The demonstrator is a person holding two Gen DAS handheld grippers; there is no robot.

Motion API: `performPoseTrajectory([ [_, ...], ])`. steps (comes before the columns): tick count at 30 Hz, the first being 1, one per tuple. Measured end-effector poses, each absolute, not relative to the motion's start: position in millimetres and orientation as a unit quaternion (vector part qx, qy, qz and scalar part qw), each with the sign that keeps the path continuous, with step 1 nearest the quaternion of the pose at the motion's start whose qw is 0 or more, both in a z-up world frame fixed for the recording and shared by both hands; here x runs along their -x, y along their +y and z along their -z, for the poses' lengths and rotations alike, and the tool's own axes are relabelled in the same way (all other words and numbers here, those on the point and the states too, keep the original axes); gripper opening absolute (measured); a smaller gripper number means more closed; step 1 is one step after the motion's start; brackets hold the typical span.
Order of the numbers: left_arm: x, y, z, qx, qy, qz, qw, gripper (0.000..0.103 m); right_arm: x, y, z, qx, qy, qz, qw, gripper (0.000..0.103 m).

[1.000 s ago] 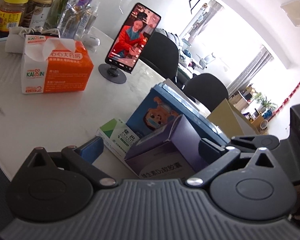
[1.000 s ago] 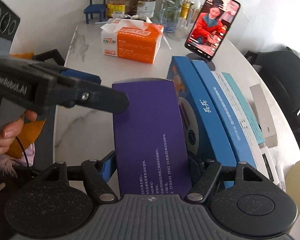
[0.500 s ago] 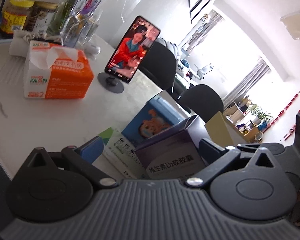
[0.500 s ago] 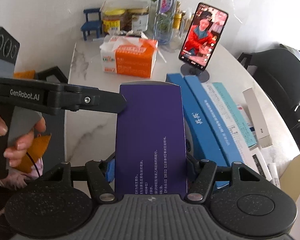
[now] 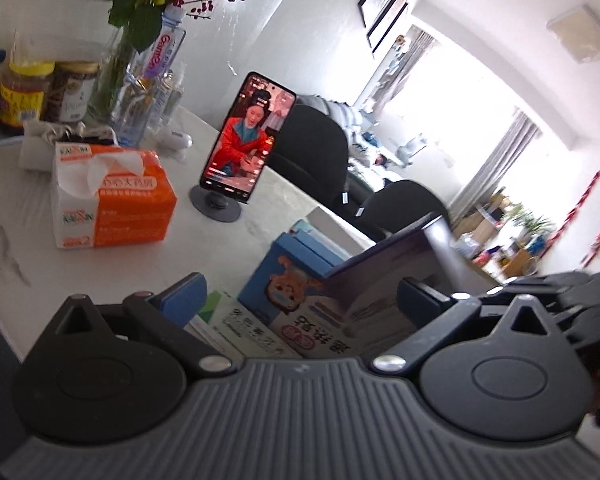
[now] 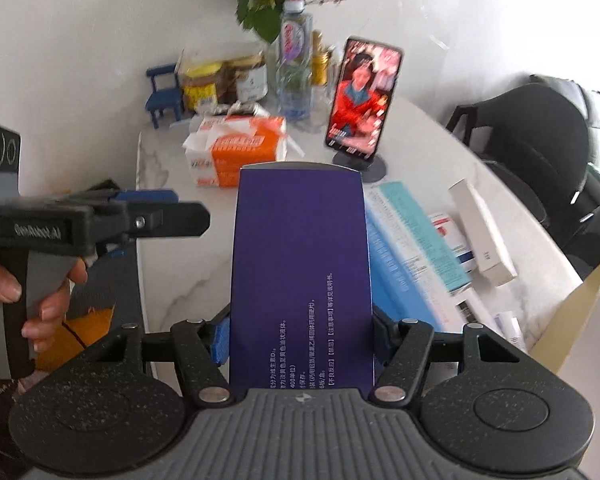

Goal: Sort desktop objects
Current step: 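Lift the purple box and carry it over the beige cardboard box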

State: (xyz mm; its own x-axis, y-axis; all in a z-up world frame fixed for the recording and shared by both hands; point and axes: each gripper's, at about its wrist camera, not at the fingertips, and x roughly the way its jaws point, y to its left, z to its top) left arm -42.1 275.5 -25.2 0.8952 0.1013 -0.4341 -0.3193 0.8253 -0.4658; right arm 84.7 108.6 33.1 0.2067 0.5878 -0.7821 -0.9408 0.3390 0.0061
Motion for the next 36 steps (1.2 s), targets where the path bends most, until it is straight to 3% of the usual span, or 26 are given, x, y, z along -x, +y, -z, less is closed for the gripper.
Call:
performPoseTrajectory([
  [13, 20.0, 249.3, 11.3, 0.176, 0.242, -0.181, 0.937, 0.103, -111.5, 57.2, -78.0, 0.196, 0.336, -0.471, 0.792, 0.066],
  [36, -5.8, 226.1, 13.6, 0.145, 0.251, -0.186, 0.939, 0.103, -157.1, -18.9, -82.2, 0.142, 0.339, -0.397, 0.841, 0.066],
])
